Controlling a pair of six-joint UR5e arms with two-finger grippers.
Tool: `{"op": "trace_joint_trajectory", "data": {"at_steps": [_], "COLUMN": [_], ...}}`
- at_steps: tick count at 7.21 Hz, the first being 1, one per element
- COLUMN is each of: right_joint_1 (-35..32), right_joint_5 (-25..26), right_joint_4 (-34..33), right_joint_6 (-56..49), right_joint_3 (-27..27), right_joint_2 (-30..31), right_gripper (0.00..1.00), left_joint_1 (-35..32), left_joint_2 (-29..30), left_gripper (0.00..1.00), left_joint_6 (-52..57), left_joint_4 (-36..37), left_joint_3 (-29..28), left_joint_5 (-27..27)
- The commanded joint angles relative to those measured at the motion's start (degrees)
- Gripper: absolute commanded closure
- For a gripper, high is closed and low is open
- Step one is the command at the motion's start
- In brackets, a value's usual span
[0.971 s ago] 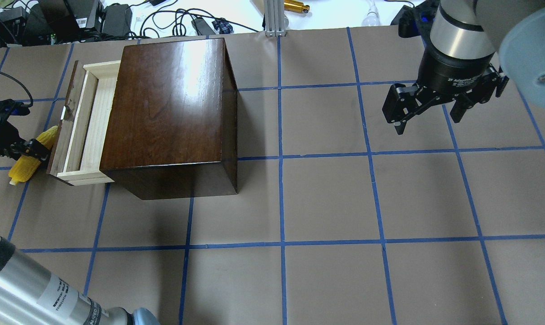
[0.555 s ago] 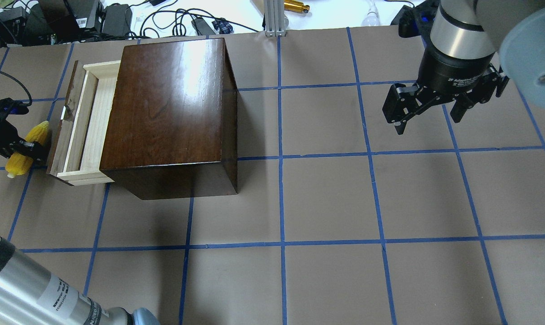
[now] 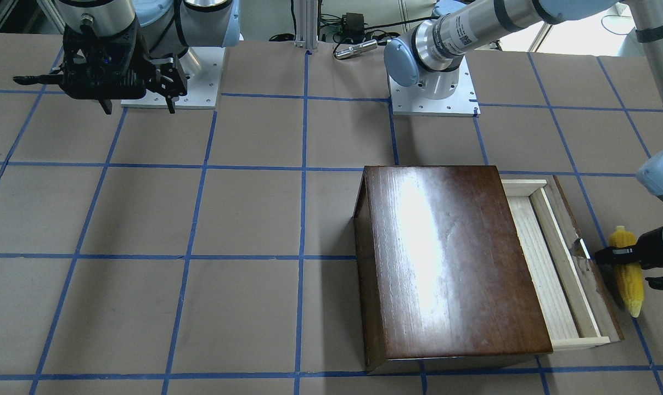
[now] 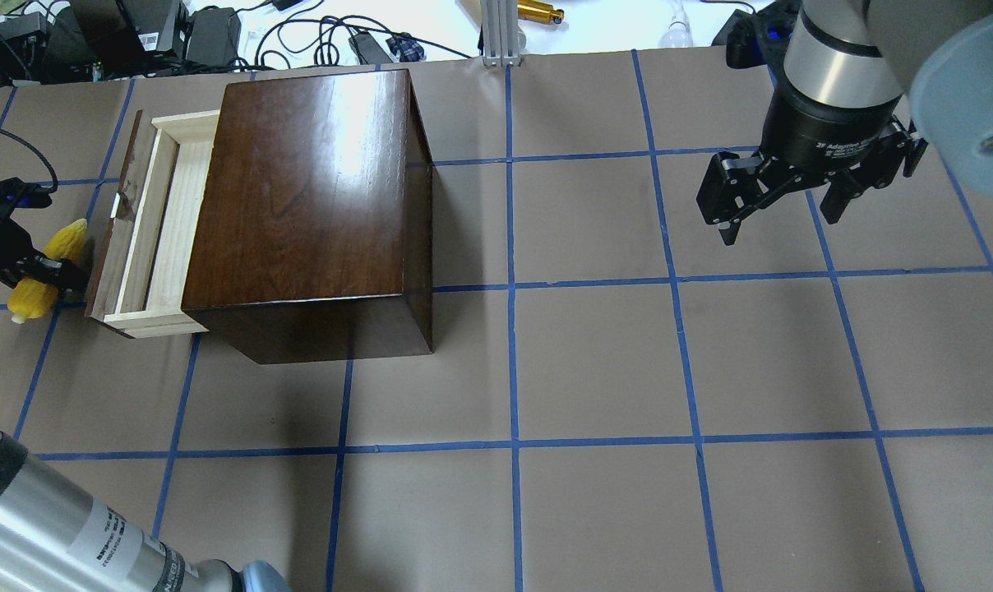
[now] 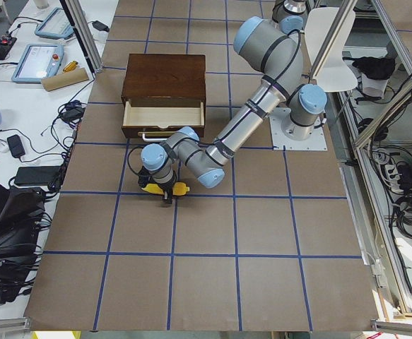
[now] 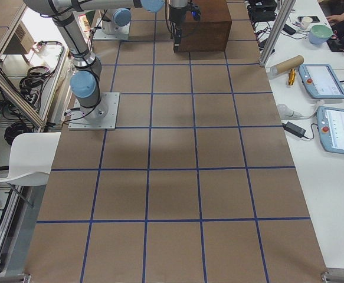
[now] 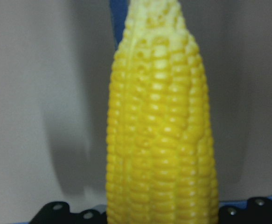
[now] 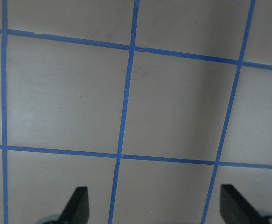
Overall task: Open drawer and put corn inside
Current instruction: 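Lower the left gripper over the yellow corn and grasp it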
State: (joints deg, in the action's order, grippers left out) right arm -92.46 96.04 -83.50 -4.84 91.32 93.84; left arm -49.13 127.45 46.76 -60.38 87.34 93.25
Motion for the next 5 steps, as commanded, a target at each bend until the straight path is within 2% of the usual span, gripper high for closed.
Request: {"op": "trace_joint_trajectory", "data": {"at_steps": [1, 3, 5], "right_joint_1": [0.00, 0.00, 0.00], "right_joint_5": [0.02, -0.06, 0.02], "right_joint_4": [0.00, 0.00, 0.00], "right_joint_6": [0.00, 0.00, 0.00], "right_joint_3": [0.00, 0.00, 0.00], "right_joint_2": [0.02, 0.02, 0.02], "right_gripper": [0.00, 0.00, 0.00], "left_joint_1": [0.00, -0.87, -2.19], "left_joint_2": [-0.01, -2.89, -8.94], "left_gripper": [1.00, 1.00, 1.00], "left_joint_6": [0.09, -0.35, -0.44], "left_joint_4": [0.00, -1.04, -8.92], "left_joint_3": [-0.07, -0.77, -2.25], "left_joint_5": [0.00, 0.26, -0.87]}}
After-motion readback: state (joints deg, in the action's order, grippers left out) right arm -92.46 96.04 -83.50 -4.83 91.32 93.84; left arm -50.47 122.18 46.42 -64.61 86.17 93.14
